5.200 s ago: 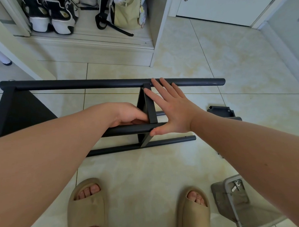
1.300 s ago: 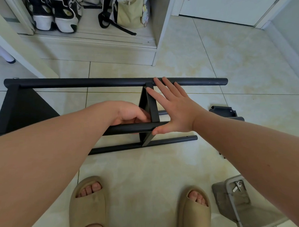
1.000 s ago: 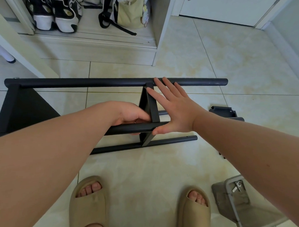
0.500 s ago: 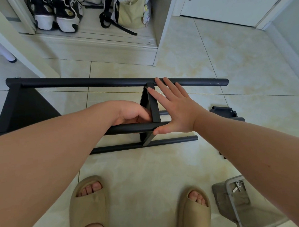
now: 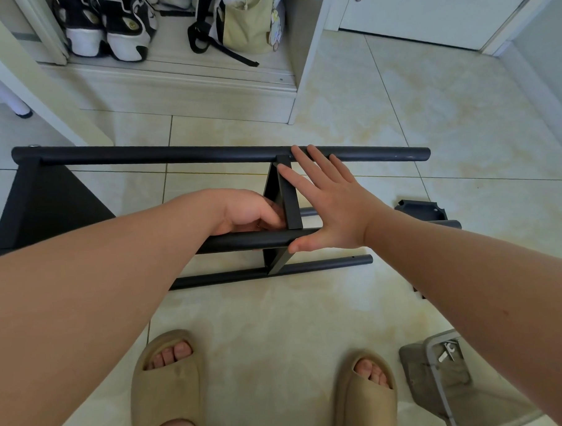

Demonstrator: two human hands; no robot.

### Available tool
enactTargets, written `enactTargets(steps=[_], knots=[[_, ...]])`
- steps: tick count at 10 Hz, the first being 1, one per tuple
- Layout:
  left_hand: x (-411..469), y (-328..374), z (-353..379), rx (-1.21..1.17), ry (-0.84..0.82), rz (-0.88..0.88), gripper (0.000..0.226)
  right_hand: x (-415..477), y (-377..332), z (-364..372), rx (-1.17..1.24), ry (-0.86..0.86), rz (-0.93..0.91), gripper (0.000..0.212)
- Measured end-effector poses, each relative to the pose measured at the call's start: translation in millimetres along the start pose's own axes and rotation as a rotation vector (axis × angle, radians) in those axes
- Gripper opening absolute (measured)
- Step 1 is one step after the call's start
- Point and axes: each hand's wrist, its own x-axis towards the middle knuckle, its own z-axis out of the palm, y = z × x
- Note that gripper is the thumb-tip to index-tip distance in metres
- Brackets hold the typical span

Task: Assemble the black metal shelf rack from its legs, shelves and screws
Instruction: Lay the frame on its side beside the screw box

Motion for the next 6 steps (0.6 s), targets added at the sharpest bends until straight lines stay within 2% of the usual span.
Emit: enactTargets(steps=[2, 4, 6], knots=[[3.4, 2.1, 2.6, 0.109, 0.047, -0.083, 0.014, 0.5, -0.6, 2.6, -0.002, 0.001, -0.006, 0.125], [3.1, 1.1, -0.1, 0.063, 0.04, -0.089, 0.013, 0.3, 0.5, 1.9, 0.0, 0.008, -0.008, 0.124], [-0.2, 2.3, 1.4, 0.016, 0.002, -0.041, 0.02, 0.3, 0.3, 1.9, -0.003, 0.002, -0.007, 0.124]])
